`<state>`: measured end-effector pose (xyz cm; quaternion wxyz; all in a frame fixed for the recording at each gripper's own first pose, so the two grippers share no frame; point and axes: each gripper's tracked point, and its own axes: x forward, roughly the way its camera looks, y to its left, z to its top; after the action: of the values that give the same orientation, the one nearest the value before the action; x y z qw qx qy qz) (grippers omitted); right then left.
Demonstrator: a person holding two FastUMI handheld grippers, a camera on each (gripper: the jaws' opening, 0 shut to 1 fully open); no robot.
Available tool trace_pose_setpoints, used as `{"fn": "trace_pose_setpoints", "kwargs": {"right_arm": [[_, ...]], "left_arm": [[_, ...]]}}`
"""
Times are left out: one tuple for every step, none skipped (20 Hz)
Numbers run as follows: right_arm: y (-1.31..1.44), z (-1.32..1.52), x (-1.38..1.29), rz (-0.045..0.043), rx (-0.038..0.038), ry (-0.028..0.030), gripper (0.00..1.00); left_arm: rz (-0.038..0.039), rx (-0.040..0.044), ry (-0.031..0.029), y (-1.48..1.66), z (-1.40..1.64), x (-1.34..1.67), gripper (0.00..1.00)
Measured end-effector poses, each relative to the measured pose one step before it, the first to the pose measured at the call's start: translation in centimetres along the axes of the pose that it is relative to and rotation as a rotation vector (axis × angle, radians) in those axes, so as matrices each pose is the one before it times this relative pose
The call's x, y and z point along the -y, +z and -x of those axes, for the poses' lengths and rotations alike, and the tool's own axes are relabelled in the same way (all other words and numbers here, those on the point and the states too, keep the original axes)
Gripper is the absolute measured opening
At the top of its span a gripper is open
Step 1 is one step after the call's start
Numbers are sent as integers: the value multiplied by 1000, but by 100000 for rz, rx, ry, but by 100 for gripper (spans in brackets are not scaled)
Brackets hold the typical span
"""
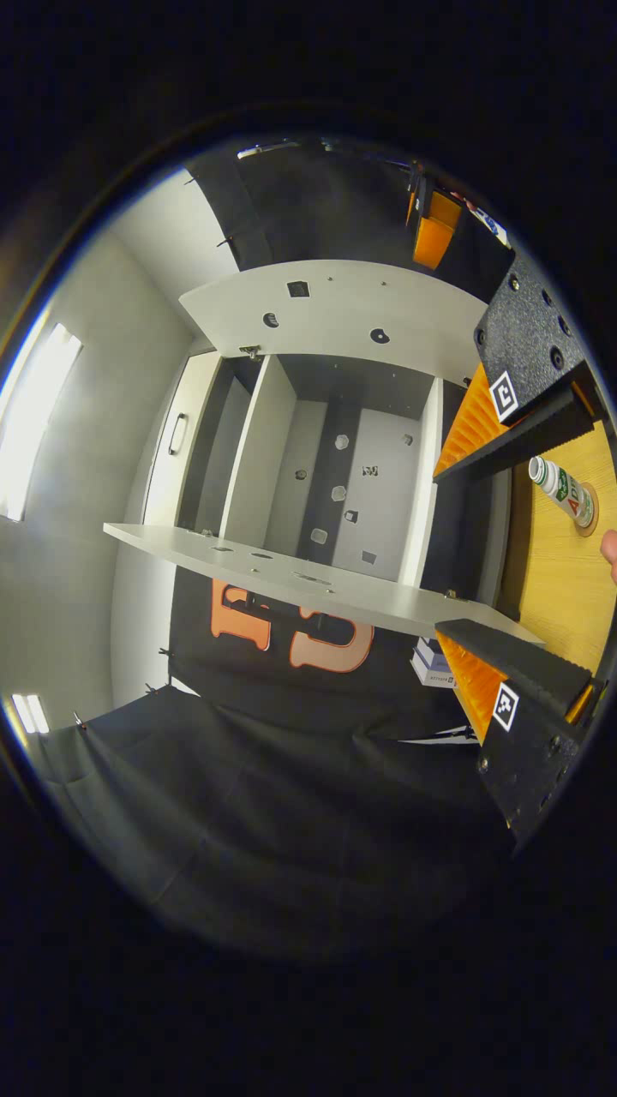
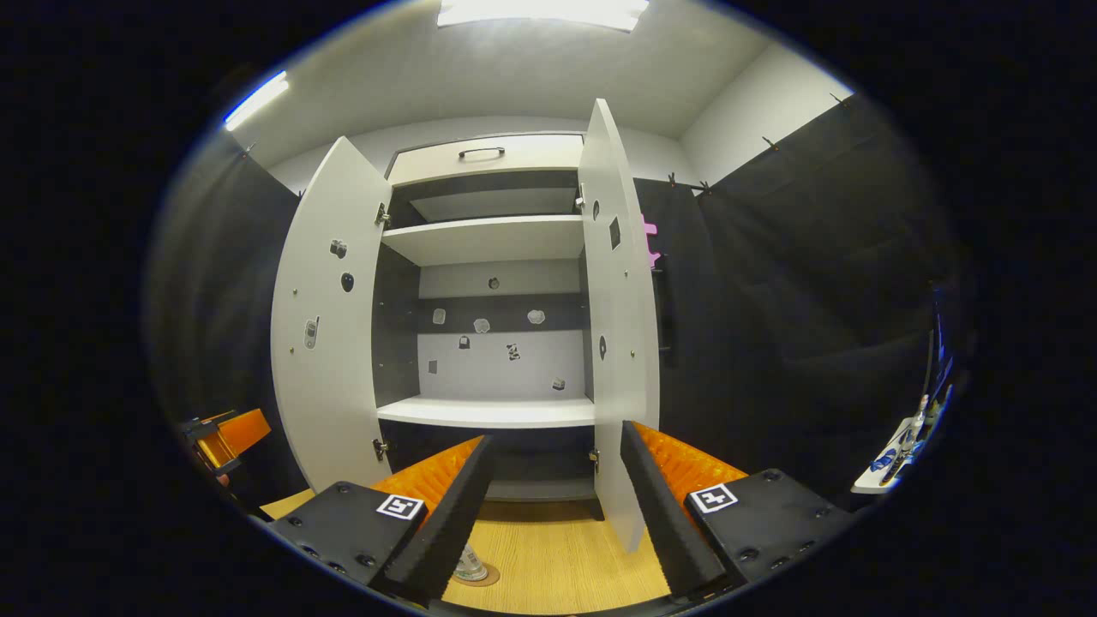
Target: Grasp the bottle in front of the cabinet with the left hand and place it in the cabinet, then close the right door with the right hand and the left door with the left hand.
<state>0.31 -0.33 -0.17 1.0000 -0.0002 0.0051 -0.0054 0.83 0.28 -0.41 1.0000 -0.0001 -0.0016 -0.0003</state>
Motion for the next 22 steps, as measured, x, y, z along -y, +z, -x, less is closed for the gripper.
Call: {"fn": "trace_pose_setpoints", "kwargs": {"right_arm": [[-6, 53, 105, -7, -347, -61, 96], [-46, 0, 20, -80, -359, 24, 96], [21, 133, 95, -101, -401, 17, 97], [-64, 64, 84, 110, -557, -9, 97], [-58, 154, 132, 385, -402, -217, 96], [-157, 223, 234, 739, -480, -487, 97], [-134, 210, 269, 936, -559, -707, 97], [-152, 145, 336, 841, -437, -977, 97], [-119, 164, 289, 539, -451, -771, 97], [-30, 275, 291, 407, -322, -604, 97], [-9, 191, 398, 538, -332, -992, 97], [-73, 155, 393, 497, -448, -964, 97], [-118, 103, 287, 355, -625, -633, 97], [-149, 97, 210, 160, -824, -487, 97], [-113, 8, 242, -388, -733, -342, 97], [-201, 29, 102, -673, -911, -49, 97], [-292, 29, 199, -485, -1245, -325, 97], [-310, -47, 219, -51, -1361, -503, 97], [-204, 3, 229, 313, -829, -611, 97], [-189, -53, 252, 777, -133, -502, 97], [-219, -127, 281, 917, -50, -629, 97], [-445, -229, 208, 521, -952, -530, 97]], "left_arm": [[-233, 128, -1925, -56, -545, 571, 95], [-372, 76, -1938, -170, -873, 548, 95], [-128, -425, -2639, -335, -1000, 767, 95], [338, -731, -3315, -539, -1009, 966, 95], [642, -771, -3567, -730, -982, 1129, 95], [708, -796, -3198, -854, -950, 1001, 95], [379, -1806, -2554, -1298, -874, 955, 95], [380, -2558, -1590, -1613, -733, 655, 95], [676, -2862, -989, -1714, -685, 571, 95], [1133, -2667, -866, -1676, -473, 624, 95], [1194, -2596, -956, -1731, -513, 615, 95], [707, -2308, -209, -1908, -411, 232, 95], [-101, -1644, 335, -1786, -449, 64, 95], [-949, -680, 615, -1684, -471, 71, 95], [-1469, -249, 1378, -1623, -291, -224, 96], [-1369, -1082, 1099, -1967, -373, -310, 95], [-530, -1901, -92, -1655, -390, -22, 95], [421, -2879, -1134, -1770, -345, 341, 95], [944, -2553, -994, -1480, -88, 272, 96], [1156, -2334, -932, -1490, -297, 152, 96], [1038, -1481, -163, -1379, -217, -22, 96], [255, -2116, 847, -1221, -342, -377, 96]]}}
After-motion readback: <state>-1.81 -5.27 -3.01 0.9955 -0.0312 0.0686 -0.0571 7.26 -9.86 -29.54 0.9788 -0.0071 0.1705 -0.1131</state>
